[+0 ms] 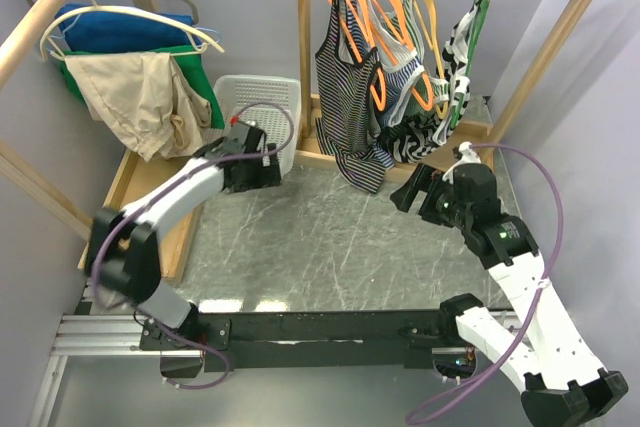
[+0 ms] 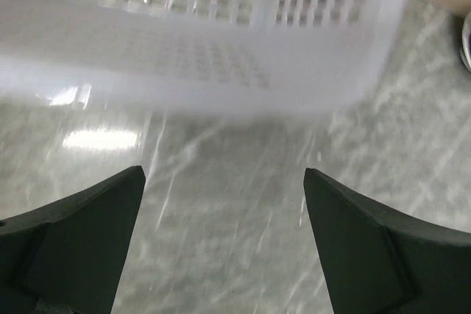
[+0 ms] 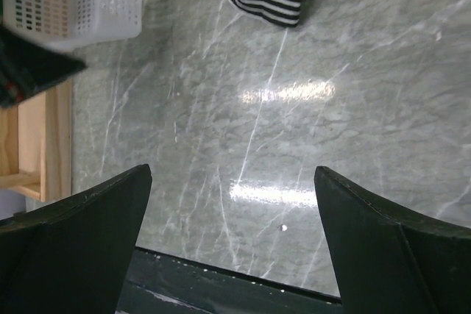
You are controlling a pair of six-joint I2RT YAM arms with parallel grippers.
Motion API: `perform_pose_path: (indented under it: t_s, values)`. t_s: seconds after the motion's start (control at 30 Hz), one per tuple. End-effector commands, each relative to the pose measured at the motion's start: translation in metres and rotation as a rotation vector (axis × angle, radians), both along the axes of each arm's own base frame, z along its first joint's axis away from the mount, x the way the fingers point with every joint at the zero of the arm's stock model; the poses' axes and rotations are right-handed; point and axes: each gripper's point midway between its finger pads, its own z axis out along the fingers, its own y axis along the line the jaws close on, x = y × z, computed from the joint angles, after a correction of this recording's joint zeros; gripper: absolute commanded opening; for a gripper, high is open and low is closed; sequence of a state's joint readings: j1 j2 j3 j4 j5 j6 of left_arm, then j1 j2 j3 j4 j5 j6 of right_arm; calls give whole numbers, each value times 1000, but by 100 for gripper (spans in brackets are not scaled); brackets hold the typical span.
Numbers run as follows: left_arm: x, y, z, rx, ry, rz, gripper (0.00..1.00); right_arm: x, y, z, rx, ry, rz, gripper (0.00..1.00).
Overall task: Remove the tank top from the hanger
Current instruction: Move the bin to the corner of the board, then pick up the hanger from the clothesline.
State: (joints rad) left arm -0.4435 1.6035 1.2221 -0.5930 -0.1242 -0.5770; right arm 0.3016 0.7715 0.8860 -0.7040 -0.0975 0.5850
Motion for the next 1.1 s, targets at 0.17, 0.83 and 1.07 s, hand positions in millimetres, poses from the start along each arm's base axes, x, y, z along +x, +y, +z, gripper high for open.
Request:
perform_pose_path:
  t_s: [0.17,0.83,1.07]
  values:
    - [-61,-3,113,-303,-352,-67,96,31,-14,104,-86,-259,-35,100]
    - [-89,-2,140,-458,-485,-82,96,134,57,260,-225,-559,82,82]
    - [-93,16,143,-344,-526,-98,96,180,70,254,-312,-537,28,75]
